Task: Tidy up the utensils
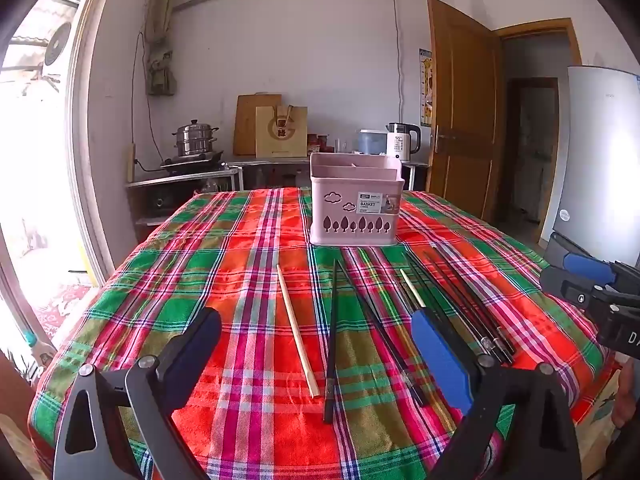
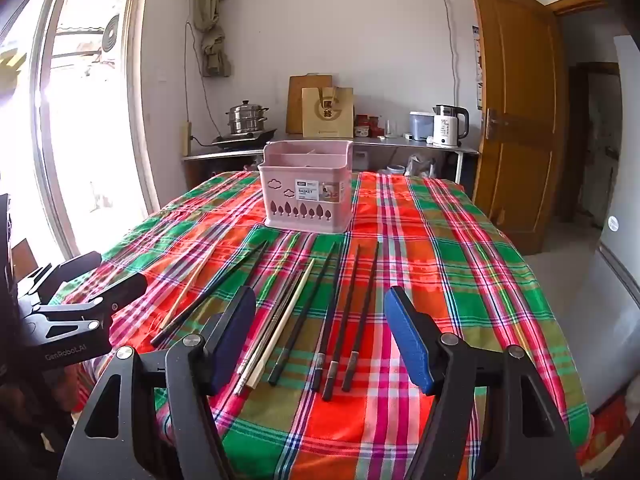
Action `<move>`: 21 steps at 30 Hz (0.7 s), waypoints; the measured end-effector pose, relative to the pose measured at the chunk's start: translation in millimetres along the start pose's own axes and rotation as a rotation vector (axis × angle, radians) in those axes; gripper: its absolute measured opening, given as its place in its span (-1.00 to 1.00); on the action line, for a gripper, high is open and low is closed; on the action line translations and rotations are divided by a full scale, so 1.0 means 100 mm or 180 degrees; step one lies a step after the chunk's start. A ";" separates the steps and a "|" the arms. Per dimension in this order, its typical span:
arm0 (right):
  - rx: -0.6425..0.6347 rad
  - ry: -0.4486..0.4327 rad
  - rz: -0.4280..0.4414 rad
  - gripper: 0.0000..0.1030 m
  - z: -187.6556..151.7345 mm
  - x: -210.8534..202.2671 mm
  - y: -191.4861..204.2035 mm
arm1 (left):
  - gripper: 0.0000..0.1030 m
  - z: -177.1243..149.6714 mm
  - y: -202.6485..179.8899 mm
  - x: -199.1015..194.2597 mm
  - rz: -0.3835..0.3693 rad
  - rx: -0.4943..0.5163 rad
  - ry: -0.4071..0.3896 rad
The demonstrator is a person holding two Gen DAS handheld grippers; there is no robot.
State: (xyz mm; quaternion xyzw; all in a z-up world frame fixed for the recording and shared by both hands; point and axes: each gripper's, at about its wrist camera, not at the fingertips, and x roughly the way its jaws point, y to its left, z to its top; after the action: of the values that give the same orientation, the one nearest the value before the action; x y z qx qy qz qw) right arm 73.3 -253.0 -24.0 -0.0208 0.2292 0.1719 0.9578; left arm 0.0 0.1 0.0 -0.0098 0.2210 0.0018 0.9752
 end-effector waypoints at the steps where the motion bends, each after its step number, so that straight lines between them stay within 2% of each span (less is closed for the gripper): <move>1: -0.0002 0.0000 0.0003 0.31 0.00 0.00 0.00 | 0.88 0.00 0.00 0.00 0.0002 -0.0006 -0.0001; 21: 0.0010 0.0006 -0.0018 0.31 0.01 -0.01 -0.02 | 0.88 0.03 -0.02 -0.04 -0.0032 -0.0005 0.0017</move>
State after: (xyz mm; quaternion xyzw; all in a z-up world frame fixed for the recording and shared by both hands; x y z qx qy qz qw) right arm 73.3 -255.3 -22.9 -0.0201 0.2303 0.1688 0.9581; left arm -2.3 -1.4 4.3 -0.0117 0.2235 -0.0030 0.9746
